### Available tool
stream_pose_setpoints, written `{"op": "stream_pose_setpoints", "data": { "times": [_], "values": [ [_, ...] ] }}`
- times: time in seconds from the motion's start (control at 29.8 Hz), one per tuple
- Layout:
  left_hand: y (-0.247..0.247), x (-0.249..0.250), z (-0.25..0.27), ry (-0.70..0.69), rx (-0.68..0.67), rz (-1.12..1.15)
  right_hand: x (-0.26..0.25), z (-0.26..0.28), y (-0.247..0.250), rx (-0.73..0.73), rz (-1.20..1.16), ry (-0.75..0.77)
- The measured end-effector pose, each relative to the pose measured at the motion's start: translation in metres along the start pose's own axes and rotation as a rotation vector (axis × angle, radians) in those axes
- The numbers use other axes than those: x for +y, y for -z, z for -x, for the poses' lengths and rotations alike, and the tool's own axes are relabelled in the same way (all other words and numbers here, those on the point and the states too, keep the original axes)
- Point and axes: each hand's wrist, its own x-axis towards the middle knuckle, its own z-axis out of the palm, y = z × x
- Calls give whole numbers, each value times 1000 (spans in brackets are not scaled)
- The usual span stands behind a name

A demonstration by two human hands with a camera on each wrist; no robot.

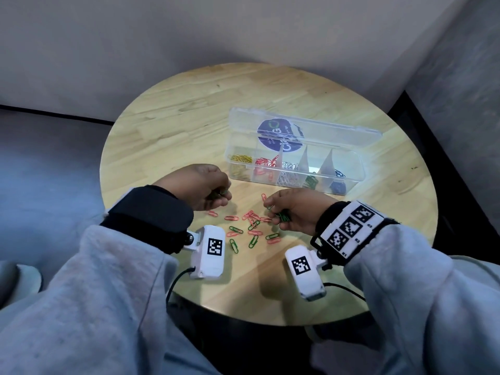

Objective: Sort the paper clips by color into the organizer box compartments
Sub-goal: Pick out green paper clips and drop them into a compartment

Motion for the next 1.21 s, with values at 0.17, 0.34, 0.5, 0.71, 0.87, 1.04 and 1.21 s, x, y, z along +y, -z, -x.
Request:
{"op": "stream_pose_setpoints", "data": {
  "times": [0.17, 0.34, 0.5, 0.71, 0.87, 1.04, 1.21],
  "values": [
    [-2, -1, 0, 6, -28, 142, -4, 1, -4, -72, -109, -22],
    [-8, -7, -7, 12, 7, -139, -4, -4, -11, -16, 349, 74],
    [-14, -16, -9, -73, -40, -809, -8, -4, -24, 4, 997, 196],
    [-28, -22, -8, -89, -92, -1037, -3, -11, -32, 31, 1058, 132],
    [-34, -26, -11, -112, -95, -1136, -2, -14, -33, 59, 1169, 133],
    [-35, -27, -14, -98, -81, -1182, -4, -13, -30, 70, 1317, 143],
    [-32, -28, -14, -43, -83, -1159, -5, -7, -12, 11, 1027, 96]
  ]
}}
